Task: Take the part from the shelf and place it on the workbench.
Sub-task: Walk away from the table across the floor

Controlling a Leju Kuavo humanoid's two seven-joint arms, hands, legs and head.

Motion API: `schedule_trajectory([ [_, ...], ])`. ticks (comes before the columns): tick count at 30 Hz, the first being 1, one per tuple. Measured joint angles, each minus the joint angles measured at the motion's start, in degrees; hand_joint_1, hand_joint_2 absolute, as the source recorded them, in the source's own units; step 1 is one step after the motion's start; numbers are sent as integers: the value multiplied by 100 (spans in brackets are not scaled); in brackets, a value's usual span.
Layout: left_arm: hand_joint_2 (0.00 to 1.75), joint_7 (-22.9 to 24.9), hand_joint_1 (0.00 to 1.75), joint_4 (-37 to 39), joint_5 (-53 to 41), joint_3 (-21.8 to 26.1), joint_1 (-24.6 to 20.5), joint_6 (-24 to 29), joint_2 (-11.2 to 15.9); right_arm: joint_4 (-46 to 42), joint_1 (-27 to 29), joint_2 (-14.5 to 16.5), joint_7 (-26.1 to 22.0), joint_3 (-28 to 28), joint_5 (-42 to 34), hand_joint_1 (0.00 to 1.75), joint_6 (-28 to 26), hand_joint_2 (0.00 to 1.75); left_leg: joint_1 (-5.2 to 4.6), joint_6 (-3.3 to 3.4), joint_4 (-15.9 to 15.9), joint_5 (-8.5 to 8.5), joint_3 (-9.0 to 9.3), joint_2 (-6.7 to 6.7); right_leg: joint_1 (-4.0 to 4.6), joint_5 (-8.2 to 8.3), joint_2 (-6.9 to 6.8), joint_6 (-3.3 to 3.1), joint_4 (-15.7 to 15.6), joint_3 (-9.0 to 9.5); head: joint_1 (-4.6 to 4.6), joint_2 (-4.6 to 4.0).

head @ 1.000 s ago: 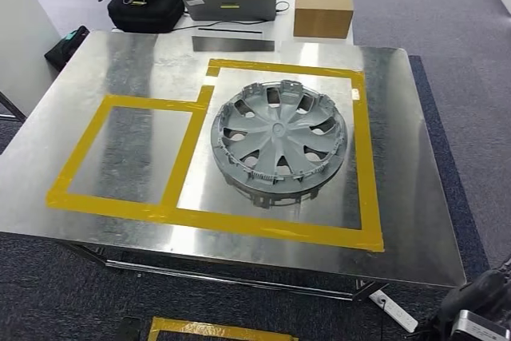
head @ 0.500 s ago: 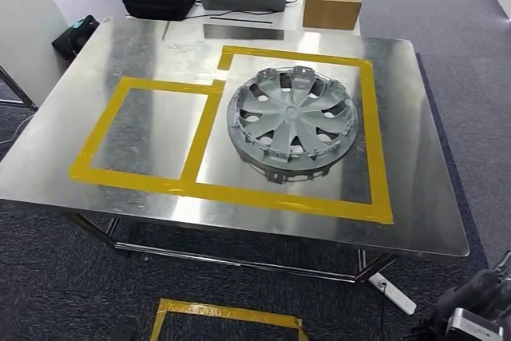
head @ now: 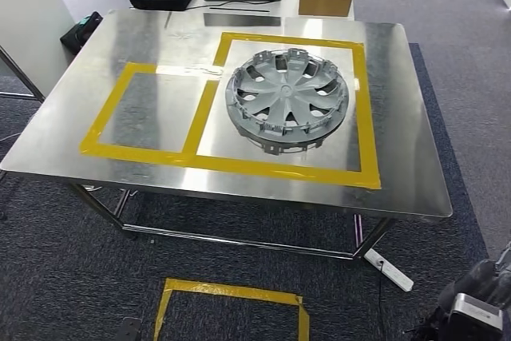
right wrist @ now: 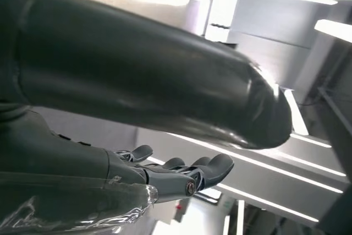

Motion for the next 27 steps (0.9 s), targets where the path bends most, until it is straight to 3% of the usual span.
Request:
schedule_trajectory([
  [1,0,0,0,0,1,3,-11,1,-9,111,-34,1,56,-142,-100,0,72,0,10,15,-387,-19,256,-6,0,39,-4,45,38,-61,-3,0],
  [2,0,5,0,0,0,5,-20,2,-19,263,-88,2,74,-325,-246,0,177,0,12,50,-639,-68,400,-12,7,82,-7,88,64,-109,-7,0],
  [3,0,19,0,0,-4,6,-24,3,-32,491,-167,8,59,-570,-406,0,320,0,1,104,-760,-105,442,-20,9,132,-10,127,70,-146,-9,0],
  [5,0,65,0,1,-21,8,-10,7,-45,1211,-394,30,-15,-1238,-593,0,637,0,-15,248,-770,-57,345,-11,-11,185,-7,205,61,-191,-5,0],
  [6,0,85,0,1,-34,10,-3,10,-52,1655,-513,40,-65,-1640,-609,0,769,0,-23,318,-771,-6,290,-7,-26,78,-1,231,134,-235,4,0],
  [8,0,102,0,2,-50,16,6,18,-60,2429,-711,46,-164,-2358,-601,0,923,0,-50,427,-773,113,160,-10,-36,-423,16,258,630,-412,49,0],
  [10,0,103,0,2,-55,22,21,19,-69,2977,-847,48,-248,-2847,-598,0,982,0,-96,469,-765,236,2,-19,-19,-906,27,256,1395,-610,89,0],
  [11,0,103,0,2,-57,26,29,19,-72,3195,-901,53,-293,-3016,-597,0,999,0,-116,476,-760,298,-81,-15,-8,-972,30,247,1642,-626,95,0],
  [12,0,104,0,1,-58,30,33,19,-73,3390,-944,61,-339,-3160,-592,0,1014,0,-132,477,-756,357,-159,-11,5,-913,30,230,1697,-543,94,0],
  [13,0,104,0,1,-58,33,34,19,-75,3545,-981,71,-378,-3280,-581,0,1024,0,-142,474,-754,411,-228,-9,16,-769,31,209,1534,-354,93,0],
  [14,0,104,0,1,-58,36,34,19,-76,3670,-1020,81,-402,-3387,-565,0,1033,0,-148,465,-752,462,-286,-7,27,-615,33,182,1196,-74,94,0],
  [16,0,105,0,0,-61,40,31,19,-86,3833,-1109,95,-418,-3542,-535,0,1047,0,-161,425,-747,560,-370,-3,54,-528,44,130,329,529,89,0],
  [18,0,114,0,1,-80,44,31,20,-97,4033,-1217,98,-312,-3694,-541,0,1112,87,-152,368,-767,674,-413,5,92,-574,53,95,-144,778,85,0],
  [20,0,136,0,2,-107,47,36,20,-99,4531,-1389,74,-195,-4010,-588,0,1219,175,-128,300,-810,750,-437,7,103,-484,48,32,-231,742,89,0],
  [22,0,150,0,2,-133,50,39,19,-96,5386,-1596,-33,-148,-4465,-596,0,1267,175,-118,225,-640,510,-516,6,84,-363,29,-57,-287,704,76,0],
  [25,0,168,0,2,-195,50,30,-2,-96,6756,-1779,-238,247,-5001,-481,0,1192,175,-81,131,410,-246,-805,10,71,-239,-12,-114,-268,558,57,0],
  [26,0,186,0,2,-219,50,27,-15,-96,7131,-1819,-273,469,-5121,-437,0,1152,175,-64,107,704,-356,-855,11,66,-209,-19,-110,-246,495,60,0],
  [27,0,212,0,2,-247,50,24,-26,-94,7469,-1855,-296,722,-5221,-390,0,1115,175,-49,85,810,-344,-816,11,57,-184,-21,-100,-212,426,59,0],
])
